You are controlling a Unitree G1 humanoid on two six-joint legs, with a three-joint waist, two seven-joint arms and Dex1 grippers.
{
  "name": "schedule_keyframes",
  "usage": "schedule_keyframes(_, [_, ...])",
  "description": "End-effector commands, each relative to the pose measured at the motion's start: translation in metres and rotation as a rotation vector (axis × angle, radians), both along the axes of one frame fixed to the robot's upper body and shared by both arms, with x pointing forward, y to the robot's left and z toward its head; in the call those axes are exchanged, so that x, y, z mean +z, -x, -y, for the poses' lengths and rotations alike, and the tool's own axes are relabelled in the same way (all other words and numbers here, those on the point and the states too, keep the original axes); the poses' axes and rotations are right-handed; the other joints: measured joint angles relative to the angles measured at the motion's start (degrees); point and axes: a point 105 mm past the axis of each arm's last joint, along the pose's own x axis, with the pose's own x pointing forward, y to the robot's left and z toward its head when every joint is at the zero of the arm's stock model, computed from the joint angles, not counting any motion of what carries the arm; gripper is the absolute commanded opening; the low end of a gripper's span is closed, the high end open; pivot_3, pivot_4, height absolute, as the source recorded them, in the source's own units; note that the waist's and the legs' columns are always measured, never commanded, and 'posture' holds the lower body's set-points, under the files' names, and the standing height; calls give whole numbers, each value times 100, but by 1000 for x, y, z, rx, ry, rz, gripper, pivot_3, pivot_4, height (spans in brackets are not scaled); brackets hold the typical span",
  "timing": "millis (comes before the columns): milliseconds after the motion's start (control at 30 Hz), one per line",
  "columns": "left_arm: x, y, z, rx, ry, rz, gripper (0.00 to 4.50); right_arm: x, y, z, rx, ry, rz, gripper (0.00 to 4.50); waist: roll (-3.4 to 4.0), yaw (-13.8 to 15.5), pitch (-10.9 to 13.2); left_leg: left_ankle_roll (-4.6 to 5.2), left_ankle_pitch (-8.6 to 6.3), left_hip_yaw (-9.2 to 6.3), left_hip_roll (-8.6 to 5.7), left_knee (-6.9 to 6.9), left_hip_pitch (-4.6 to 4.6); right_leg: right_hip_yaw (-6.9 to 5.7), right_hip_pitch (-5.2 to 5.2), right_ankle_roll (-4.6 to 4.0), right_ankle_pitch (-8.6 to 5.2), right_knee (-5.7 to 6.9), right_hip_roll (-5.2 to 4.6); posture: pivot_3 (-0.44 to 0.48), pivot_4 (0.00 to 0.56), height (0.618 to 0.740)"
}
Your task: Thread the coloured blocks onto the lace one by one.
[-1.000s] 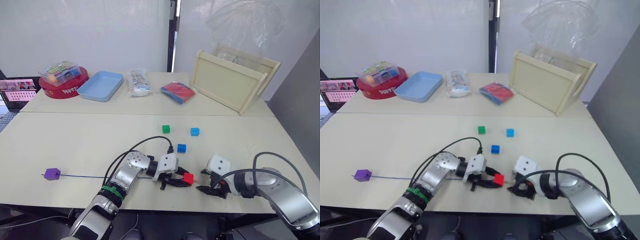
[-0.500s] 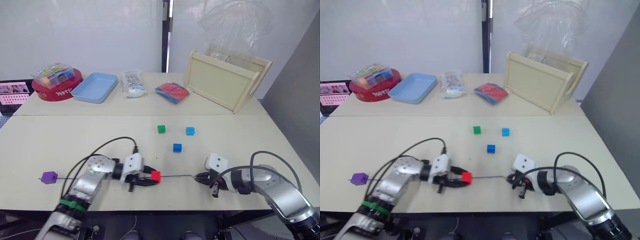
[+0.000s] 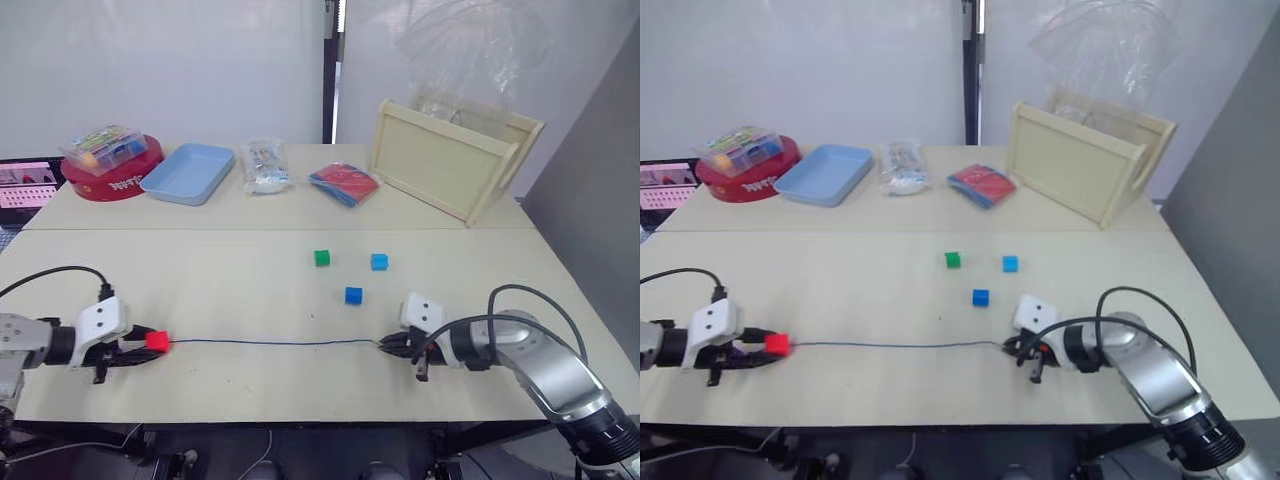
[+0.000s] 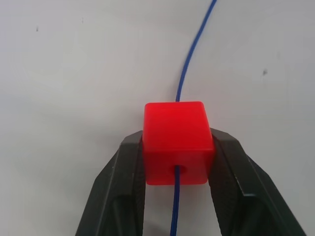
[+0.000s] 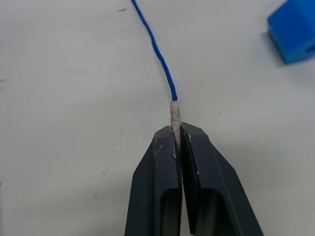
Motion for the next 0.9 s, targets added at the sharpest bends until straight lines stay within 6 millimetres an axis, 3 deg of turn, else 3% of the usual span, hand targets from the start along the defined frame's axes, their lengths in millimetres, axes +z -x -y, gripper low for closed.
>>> schedule_keyframes(33, [13, -1, -28, 79, -78, 45, 1208, 14, -1, -7, 31, -11, 53, 0, 0, 34, 0, 0, 0, 0, 0, 0, -1, 0, -1, 0, 0, 1, 0, 0, 150, 740])
schedule_keyframes(100, [20, -4, -33, 105, -51, 66, 1208, 16, -3, -12, 36, -22, 56, 0, 0, 32, 0, 0, 0, 1, 1, 0, 0, 1, -6, -1, 0, 3, 1, 0, 150, 740])
schedule_keyframes(167, [24, -7, -37, 126, -39, 77, 2241, 17, -5, -18, 42, -34, 55, 0, 0, 35, 0, 0, 0, 1, 1, 0, -2, 0, -9, -1, 0, 6, 2, 0, 150, 740])
schedule_keyframes(300, [31, -13, -34, 131, 11, 91, 3452, 14, -8, -25, 47, -12, 58, 0, -2, 39, 0, 0, 0, 4, 2, 2, -17, -3, -32, -1, 0, 20, 1, 0, 150, 740])
schedule_keyframes(400, [55, -25, -20, 89, 99, 150, 4467, 14, -8, -29, 53, -13, 55, 0, -4, 45, 0, -1, 1, 5, 2, 11, -42, -4, -58, -1, 1, 32, 0, 0, 150, 740])
schedule_keyframes(600, [91, -39, 25, -78, 218, 113, 4467, 21, -6, -36, 88, -36, 57, 0, -9, 40, 0, -6, 4, 5, 2, 16, -51, -7, -65, -1, 1, 39, 1, 0, 150, 740])
schedule_keyframes(767, [98, -59, 94, -276, 319, 135, 4467, 24, -3, -43, 129, -35, 53, 0, -10, 39, -1, -6, 4, 5, 2, 17, -48, -7, -64, -1, 1, 45, 1, 0, 150, 740])
schedule_keyframes(900, [90, -63, 151, -413, 411, 138, 4467, 28, -2, -44, 137, -31, 50, 0, -13, 30, 0, -7, 5, 4, 1, 24, -53, -6, -64, -3, 2, 46, -1, 0, 150, 740])
